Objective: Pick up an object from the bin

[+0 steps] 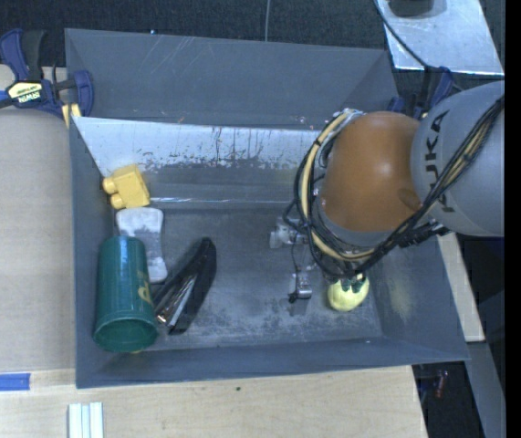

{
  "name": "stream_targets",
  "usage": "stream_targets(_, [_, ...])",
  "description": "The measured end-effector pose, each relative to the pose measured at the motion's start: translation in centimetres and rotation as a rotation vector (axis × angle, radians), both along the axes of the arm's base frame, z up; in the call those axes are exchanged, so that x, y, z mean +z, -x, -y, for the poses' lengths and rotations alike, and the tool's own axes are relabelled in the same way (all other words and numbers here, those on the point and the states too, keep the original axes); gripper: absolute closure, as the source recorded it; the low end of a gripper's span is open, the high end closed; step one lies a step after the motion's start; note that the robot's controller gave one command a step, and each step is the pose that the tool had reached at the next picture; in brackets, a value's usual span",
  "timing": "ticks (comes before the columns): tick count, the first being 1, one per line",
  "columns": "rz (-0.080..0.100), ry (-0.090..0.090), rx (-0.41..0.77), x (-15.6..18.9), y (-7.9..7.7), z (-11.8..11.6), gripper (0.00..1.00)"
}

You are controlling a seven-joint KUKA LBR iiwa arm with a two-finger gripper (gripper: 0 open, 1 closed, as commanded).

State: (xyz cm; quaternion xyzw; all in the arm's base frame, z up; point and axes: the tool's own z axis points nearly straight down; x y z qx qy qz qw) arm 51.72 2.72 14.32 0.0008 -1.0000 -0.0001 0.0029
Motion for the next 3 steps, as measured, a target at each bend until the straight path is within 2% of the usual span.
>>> stream_targets(1, [0.009, 0.000, -0.001, 0.4, -0.2, 0.0, 0.00])
stream_targets(2, [0.012, 0.000, 0.137, -2.4, -2.0, -4.6, 0.00])
stream_targets(3, [0.016, -0.003, 0.330, -0.7, 0.4, -13.3, 0.00])
